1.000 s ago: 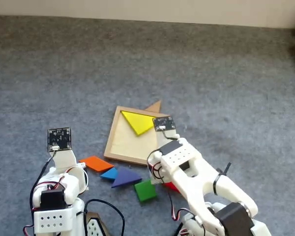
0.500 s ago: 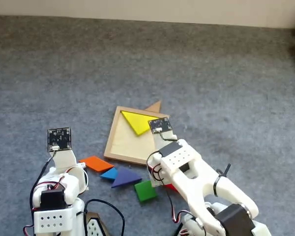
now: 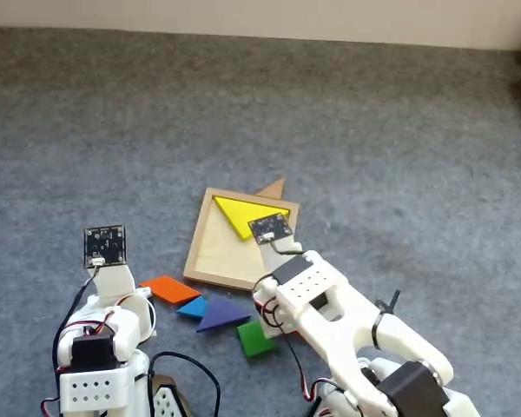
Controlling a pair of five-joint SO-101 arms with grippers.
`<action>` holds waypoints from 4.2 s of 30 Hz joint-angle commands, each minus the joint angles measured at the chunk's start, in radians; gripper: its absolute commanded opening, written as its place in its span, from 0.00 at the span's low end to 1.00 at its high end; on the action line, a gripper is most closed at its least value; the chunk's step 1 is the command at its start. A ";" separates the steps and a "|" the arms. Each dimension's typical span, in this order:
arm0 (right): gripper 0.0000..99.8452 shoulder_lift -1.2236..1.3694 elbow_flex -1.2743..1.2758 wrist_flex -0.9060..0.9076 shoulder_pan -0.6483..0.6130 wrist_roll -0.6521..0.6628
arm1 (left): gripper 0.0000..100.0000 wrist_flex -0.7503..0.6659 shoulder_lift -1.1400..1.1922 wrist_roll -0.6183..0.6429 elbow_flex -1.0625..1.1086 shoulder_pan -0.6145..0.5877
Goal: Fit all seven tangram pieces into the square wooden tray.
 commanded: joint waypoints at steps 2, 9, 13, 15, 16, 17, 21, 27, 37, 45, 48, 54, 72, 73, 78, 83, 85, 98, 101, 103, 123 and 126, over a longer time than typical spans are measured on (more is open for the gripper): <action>0.32 0.022 0.030 0.021 -0.033 -0.038 | 0.01 0.005 -0.053 -0.009 0.019 0.010; 0.32 0.022 0.030 0.021 -0.038 -0.135 | 0.01 0.005 -0.053 -0.009 0.019 0.010; 0.32 0.022 0.030 0.022 -0.031 -0.137 | 0.01 0.005 -0.053 -0.009 0.019 0.010; 0.32 0.022 0.030 0.036 -0.031 -0.137 | 0.01 0.005 -0.053 -0.009 0.019 0.010; 0.32 0.022 0.030 0.061 -0.035 -0.137 | 0.01 0.005 -0.053 -0.009 0.019 0.010; 0.32 0.022 0.024 0.084 -0.036 -0.137 | 0.01 0.005 -0.053 -0.009 0.019 0.010; 0.32 0.022 0.021 0.114 -0.036 -0.137 | 0.01 0.005 -0.053 -0.009 0.019 0.010; 0.32 0.024 0.022 0.110 -0.031 -0.138 | 0.01 0.005 -0.053 -0.009 0.019 0.010; 0.32 0.024 0.031 -0.022 -0.031 -0.187 | 0.01 0.005 -0.053 -0.009 0.019 0.010; 0.32 0.022 0.028 -0.022 -0.030 -0.193 | 0.01 0.005 -0.053 -0.009 0.019 0.010; 0.32 0.016 0.022 -0.022 -0.028 -0.193 | 0.01 0.005 -0.053 -0.009 0.019 0.010; 0.32 0.015 0.021 -0.022 0.058 -0.195 | 0.01 0.005 -0.053 -0.009 0.019 0.010; 0.32 0.015 0.019 -0.079 0.067 -0.258 | 0.01 0.005 -0.053 -0.009 0.019 0.010; 0.32 0.015 0.019 -0.079 0.067 -0.258 | 0.01 0.005 -0.053 -0.009 0.019 0.010; 0.32 0.013 0.002 -0.079 0.067 -0.258 | 0.01 0.005 -0.053 -0.009 0.019 0.010; 0.32 0.013 -0.015 -0.079 0.067 -0.308 | 0.01 0.005 -0.053 -0.009 0.019 0.010; 0.32 0.013 -0.015 -0.079 0.065 -0.313 | 0.01 0.005 -0.053 -0.009 0.019 0.010; 0.32 0.015 -0.050 -0.124 0.120 -0.341 | 0.01 0.005 -0.053 -0.009 0.019 0.010; 0.32 0.015 -0.047 -0.150 0.125 -0.342 | 0.01 0.005 -0.053 -0.009 0.019 0.010; 0.32 0.015 -0.050 -0.150 0.127 -0.345 | 0.01 0.005 -0.053 -0.009 0.019 0.010; 0.32 -0.007 -0.053 -0.107 0.137 -0.341 | 0.01 0.005 -0.053 -0.009 0.019 0.010; 0.32 -0.116 -0.051 -0.064 0.128 -0.341 | 0.01 0.005 -0.053 -0.009 0.019 0.010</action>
